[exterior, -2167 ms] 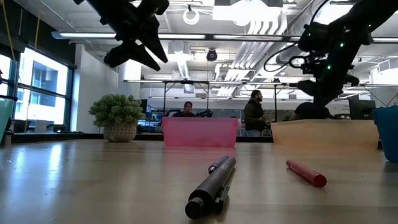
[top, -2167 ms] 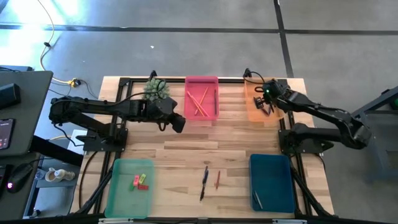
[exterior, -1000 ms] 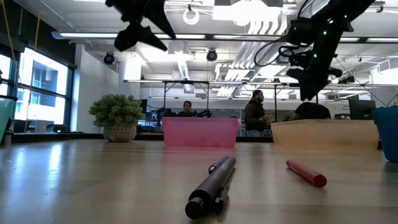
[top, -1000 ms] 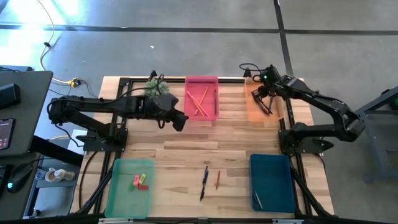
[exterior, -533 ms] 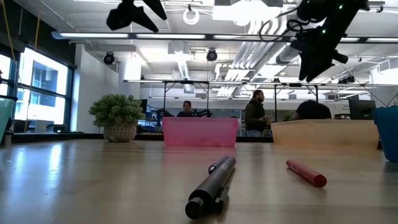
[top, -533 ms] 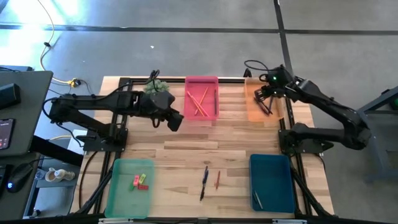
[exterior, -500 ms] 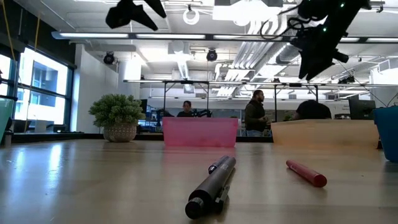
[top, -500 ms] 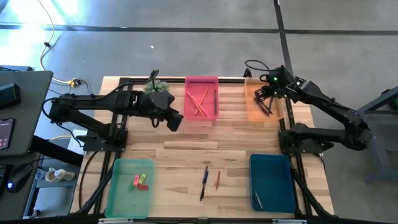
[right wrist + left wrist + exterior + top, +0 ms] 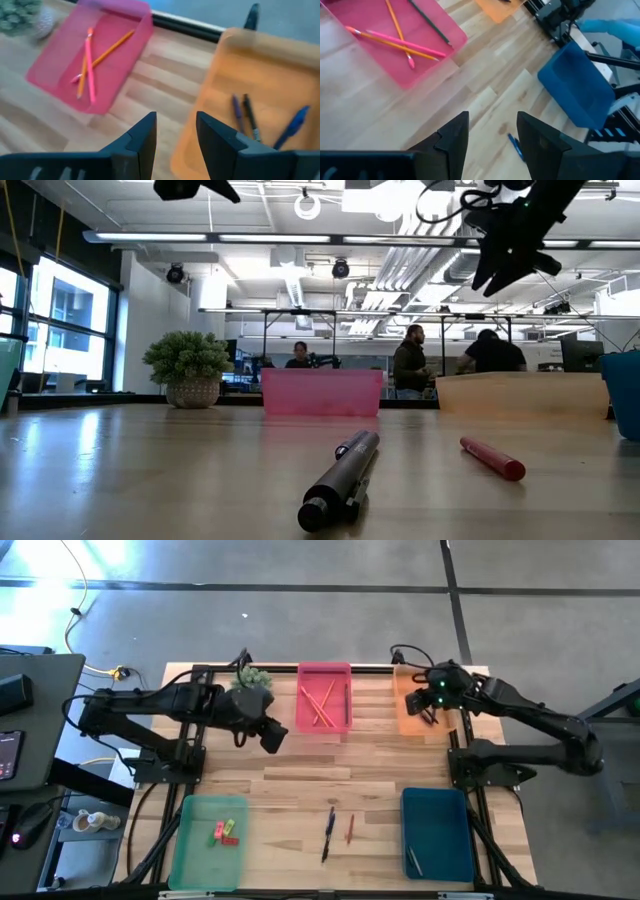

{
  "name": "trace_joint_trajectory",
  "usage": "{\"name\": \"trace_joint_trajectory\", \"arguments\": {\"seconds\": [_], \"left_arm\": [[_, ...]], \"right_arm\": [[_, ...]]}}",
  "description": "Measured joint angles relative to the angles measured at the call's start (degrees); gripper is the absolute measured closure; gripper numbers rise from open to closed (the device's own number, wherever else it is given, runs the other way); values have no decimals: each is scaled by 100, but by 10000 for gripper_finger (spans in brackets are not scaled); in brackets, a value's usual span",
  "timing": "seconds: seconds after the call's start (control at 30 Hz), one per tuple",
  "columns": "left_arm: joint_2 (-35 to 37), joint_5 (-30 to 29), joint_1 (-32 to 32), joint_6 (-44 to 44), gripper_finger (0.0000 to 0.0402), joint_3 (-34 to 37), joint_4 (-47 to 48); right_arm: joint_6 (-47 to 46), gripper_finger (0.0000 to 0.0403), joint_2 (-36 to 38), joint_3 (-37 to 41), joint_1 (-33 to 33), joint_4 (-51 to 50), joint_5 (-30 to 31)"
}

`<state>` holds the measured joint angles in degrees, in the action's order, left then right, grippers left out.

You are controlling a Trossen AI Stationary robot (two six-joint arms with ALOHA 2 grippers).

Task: Sort crayons/erasers/pens/pencils in bins
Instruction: Put the blue crayon into the blue bin

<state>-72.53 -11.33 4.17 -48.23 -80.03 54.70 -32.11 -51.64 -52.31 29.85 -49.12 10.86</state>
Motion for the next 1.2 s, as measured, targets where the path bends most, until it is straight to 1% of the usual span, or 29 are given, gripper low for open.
{"name": "trace_joint_trajectory", "arguments": {"seconds": [0.1, 0.27, 0.47, 0.63, 0.73, 0.93, 1.1, 1.2], "left_arm": [[0, 28, -221, -128, 245, 0, -2], [-90, 22, -582, -364, 245, 1, -2], [-233, 108, -884, -369, 245, -1, -217], [-452, 154, -1051, -253, 245, -366, -171], [-646, 157, -1115, -77, 245, -711, -169], [-1088, -91, -1188, -5, 245, -1266, 445], [-1410, -219, -1362, -479, 245, -1335, 752], [-1621, -449, -1503, -828, 245, -1335, 887]], "right_arm": [[-301, 273, 0, 0, -295, 0, 56], [-709, 273, -2, 0, -809, -56, 363], [-1129, 273, -2, 0, -1347, -241, 547], [-1440, 273, -2, 0, -1711, -270, 598], [-1585, 273, -2, 0, -1922, -282, 789], [-1861, 273, -2, 1, -2193, -412, 968], [-1847, 273, -7, 2, -2291, -642, 1017], [-1846, 273, -7, 2, -2291, -807, 1020]]}}
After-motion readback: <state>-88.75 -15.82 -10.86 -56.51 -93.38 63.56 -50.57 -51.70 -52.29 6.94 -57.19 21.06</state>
